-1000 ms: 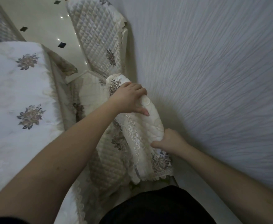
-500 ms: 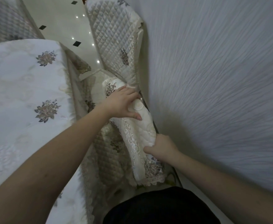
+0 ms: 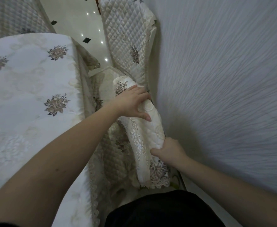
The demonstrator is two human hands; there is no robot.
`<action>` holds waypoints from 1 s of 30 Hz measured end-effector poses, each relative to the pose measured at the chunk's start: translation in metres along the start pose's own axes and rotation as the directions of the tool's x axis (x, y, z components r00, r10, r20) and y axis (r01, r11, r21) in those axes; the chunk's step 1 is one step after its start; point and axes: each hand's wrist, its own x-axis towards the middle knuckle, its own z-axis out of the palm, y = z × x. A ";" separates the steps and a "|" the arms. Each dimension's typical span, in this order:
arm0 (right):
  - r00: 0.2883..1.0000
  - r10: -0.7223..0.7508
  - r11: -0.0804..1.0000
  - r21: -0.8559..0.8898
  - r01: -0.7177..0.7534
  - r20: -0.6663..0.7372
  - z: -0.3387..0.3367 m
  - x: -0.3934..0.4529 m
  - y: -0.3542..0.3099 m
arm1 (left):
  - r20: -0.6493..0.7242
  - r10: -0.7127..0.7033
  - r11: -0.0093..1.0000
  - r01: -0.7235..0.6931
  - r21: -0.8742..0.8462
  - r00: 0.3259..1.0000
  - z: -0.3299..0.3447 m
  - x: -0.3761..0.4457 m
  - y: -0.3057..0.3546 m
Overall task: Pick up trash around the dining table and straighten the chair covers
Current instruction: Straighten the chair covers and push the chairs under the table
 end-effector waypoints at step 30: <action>1.000 0.017 1.000 0.007 -0.017 0.002 0.023 0.008 -0.023 | 0.091 -0.227 0.964 0.237 -0.118 0.970 -0.002 -0.038 -0.003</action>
